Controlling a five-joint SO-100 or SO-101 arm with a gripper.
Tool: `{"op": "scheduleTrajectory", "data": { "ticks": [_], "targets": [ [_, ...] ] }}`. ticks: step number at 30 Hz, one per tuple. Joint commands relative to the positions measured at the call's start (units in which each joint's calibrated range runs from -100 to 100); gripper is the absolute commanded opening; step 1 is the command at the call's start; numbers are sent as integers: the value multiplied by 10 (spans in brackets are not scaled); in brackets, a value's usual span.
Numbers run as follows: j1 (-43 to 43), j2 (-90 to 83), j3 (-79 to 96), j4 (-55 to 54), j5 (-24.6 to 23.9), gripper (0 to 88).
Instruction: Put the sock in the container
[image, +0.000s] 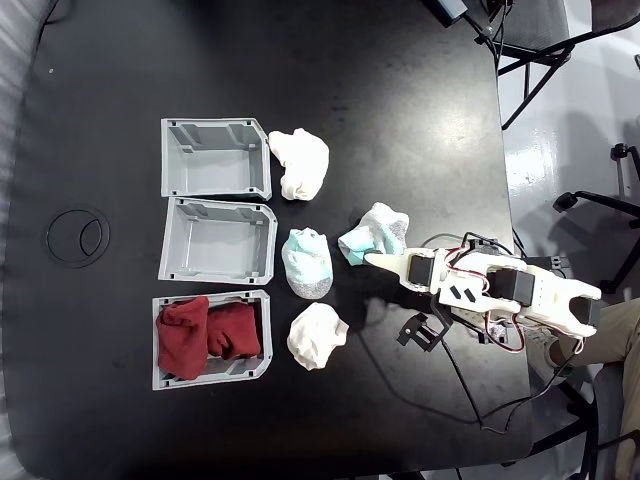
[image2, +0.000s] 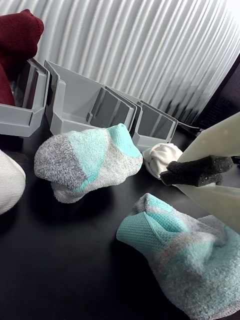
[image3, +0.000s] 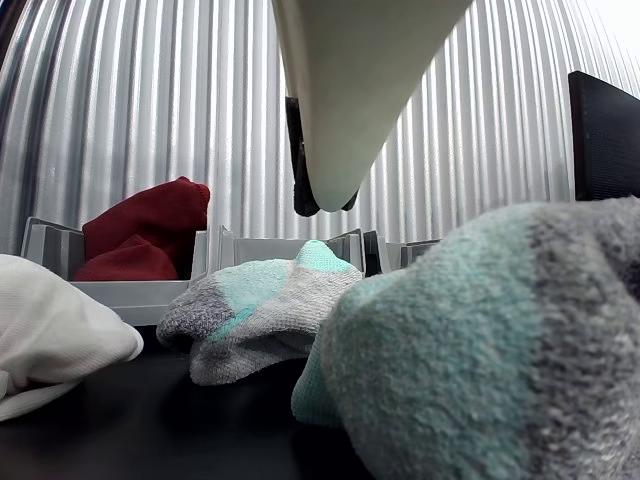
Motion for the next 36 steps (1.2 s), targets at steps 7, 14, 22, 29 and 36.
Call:
{"op": "scheduleTrajectory", "data": {
  "ticks": [7, 14, 22, 29, 36],
  "targets": [
    [5, 2, 4, -3, 3, 14],
    [5, 0, 4, -3, 3, 14],
    [5, -4, 4, -3, 3, 13],
    [5, -5, -7, -5, 3, 13],
    [-37, -5, -64, -4, -2, 13]
  ]
}}
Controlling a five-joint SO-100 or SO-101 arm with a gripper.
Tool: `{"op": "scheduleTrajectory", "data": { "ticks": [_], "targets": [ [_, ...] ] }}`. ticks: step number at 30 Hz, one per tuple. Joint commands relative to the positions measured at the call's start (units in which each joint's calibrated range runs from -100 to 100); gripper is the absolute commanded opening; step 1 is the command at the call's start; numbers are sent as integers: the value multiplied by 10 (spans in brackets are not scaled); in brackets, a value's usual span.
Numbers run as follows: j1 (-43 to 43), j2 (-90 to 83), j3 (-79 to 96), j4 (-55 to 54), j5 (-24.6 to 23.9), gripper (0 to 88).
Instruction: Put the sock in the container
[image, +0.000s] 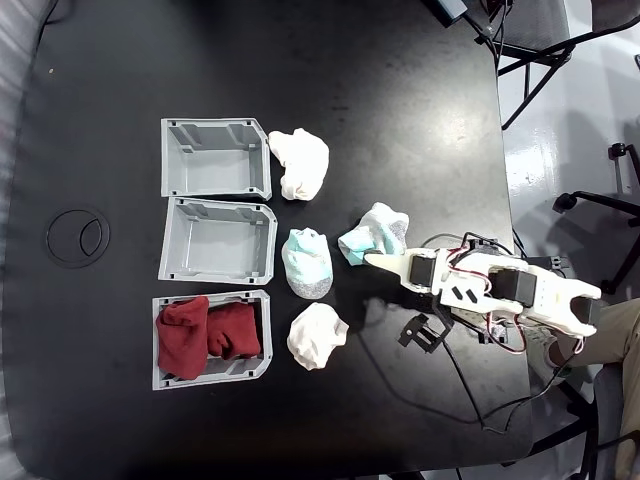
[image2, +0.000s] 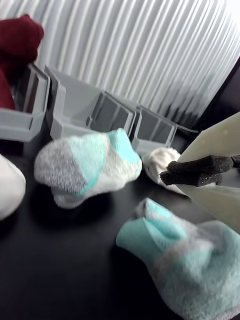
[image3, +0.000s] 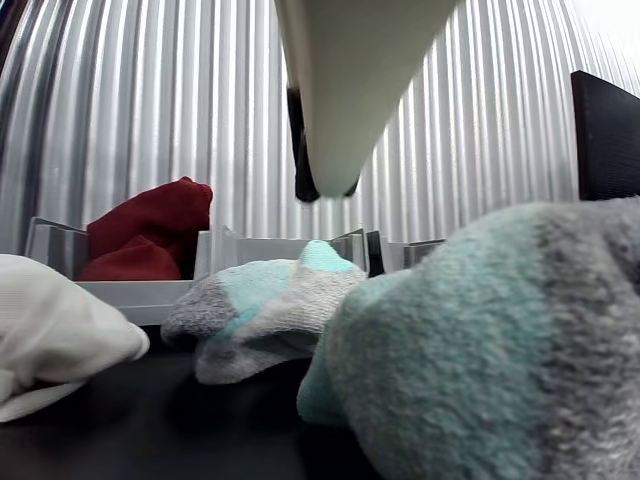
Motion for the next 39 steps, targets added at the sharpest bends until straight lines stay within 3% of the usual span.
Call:
{"op": "scheduleTrajectory", "data": {
  "ticks": [1, 13, 18, 29, 39],
  "targets": [
    [-35, -5, -51, -4, -2, 13],
    [-199, 2, -96, -2, -2, 13],
    [-251, 2, -98, 66, -2, 13],
    [-252, 23, -160, 116, -2, 13],
    [-251, 318, -378, 116, -3, 13]
  ]
}}
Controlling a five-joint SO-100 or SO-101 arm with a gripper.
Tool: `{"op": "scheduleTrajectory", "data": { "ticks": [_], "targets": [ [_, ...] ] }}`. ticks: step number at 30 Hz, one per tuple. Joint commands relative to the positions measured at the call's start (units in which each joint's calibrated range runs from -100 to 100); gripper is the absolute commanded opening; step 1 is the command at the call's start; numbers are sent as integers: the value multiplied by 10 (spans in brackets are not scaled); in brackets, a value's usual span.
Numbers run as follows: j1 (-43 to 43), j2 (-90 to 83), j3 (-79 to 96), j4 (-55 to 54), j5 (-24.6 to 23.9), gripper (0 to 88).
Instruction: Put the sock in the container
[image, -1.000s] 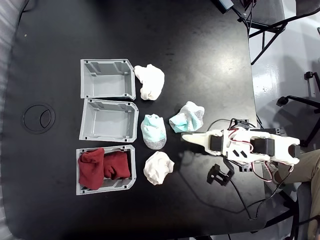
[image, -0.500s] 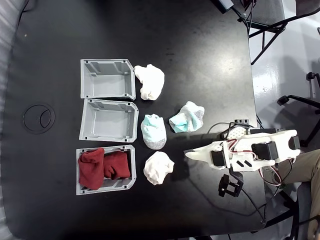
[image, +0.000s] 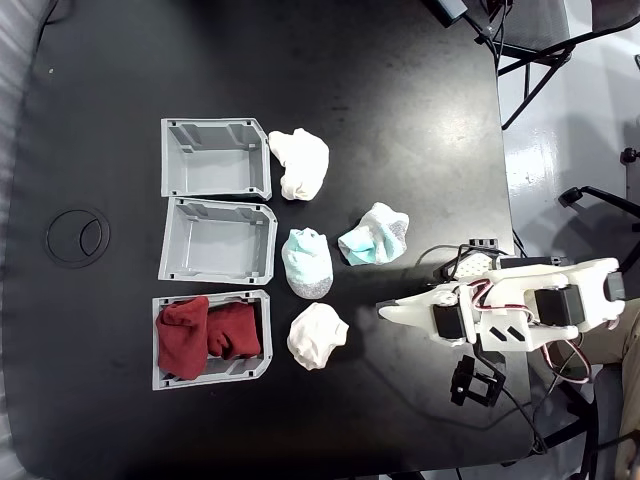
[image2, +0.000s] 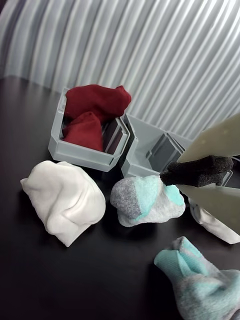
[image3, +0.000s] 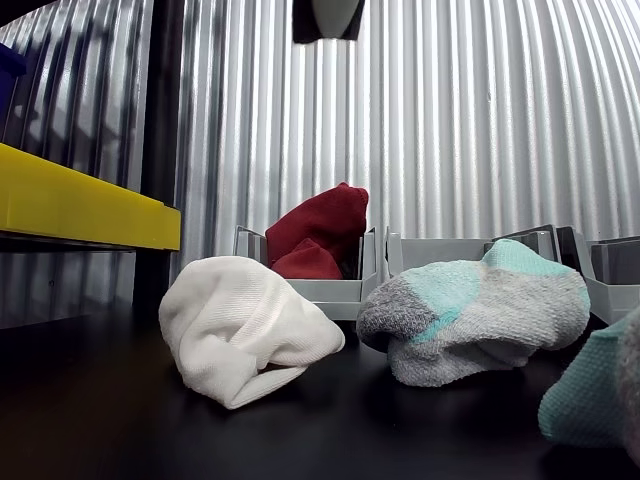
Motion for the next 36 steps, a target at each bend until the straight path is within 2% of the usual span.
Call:
{"op": "scheduleTrajectory", "data": {
  "ticks": [1, 13, 18, 26, 36],
  "targets": [
    [-2, 144, -119, 4, -3, 13],
    [16, 477, -361, 23, -2, 13],
    [10, 579, -440, 83, 2, 13],
    [5, 682, -563, 128, 3, 14],
    [-68, 753, -596, 129, 4, 14]
  ]
}}
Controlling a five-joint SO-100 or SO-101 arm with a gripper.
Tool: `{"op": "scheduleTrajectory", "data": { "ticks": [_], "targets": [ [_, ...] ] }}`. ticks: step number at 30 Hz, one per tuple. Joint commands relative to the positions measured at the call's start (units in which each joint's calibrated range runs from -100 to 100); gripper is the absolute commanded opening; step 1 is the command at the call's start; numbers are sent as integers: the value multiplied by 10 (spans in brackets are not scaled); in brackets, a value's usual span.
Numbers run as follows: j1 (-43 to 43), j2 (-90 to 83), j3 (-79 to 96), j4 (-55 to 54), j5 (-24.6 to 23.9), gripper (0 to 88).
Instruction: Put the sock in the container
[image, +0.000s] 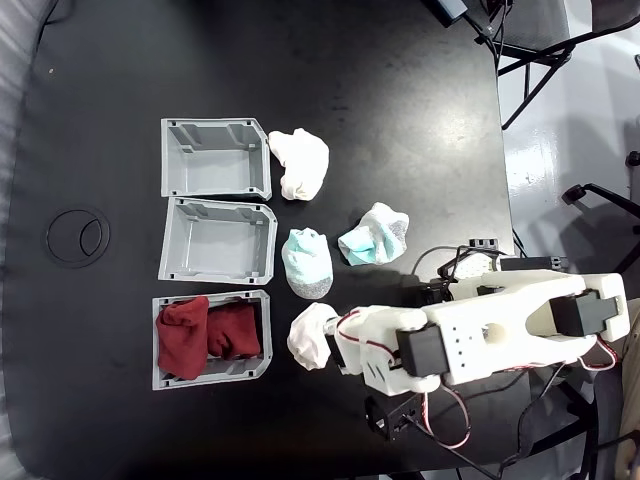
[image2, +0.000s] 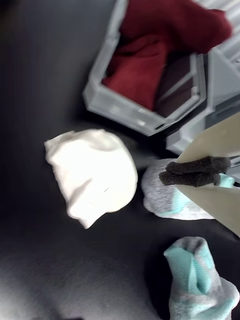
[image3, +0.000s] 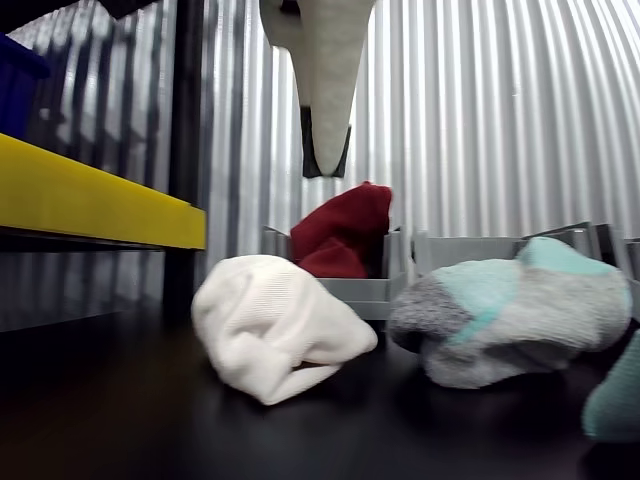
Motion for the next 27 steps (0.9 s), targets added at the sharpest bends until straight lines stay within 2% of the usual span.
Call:
{"op": "scheduleTrajectory", "data": {
  "ticks": [1, 8, 21, 24, 27],
  "targets": [
    [-22, 14, -29, 4, 4, 14],
    [-39, 63, -32, 2, 20, 16],
    [-38, 128, -110, 4, 18, 21],
    [-35, 131, -114, 19, 18, 73],
    [-34, 122, -115, 45, 19, 179]
  ]
}}
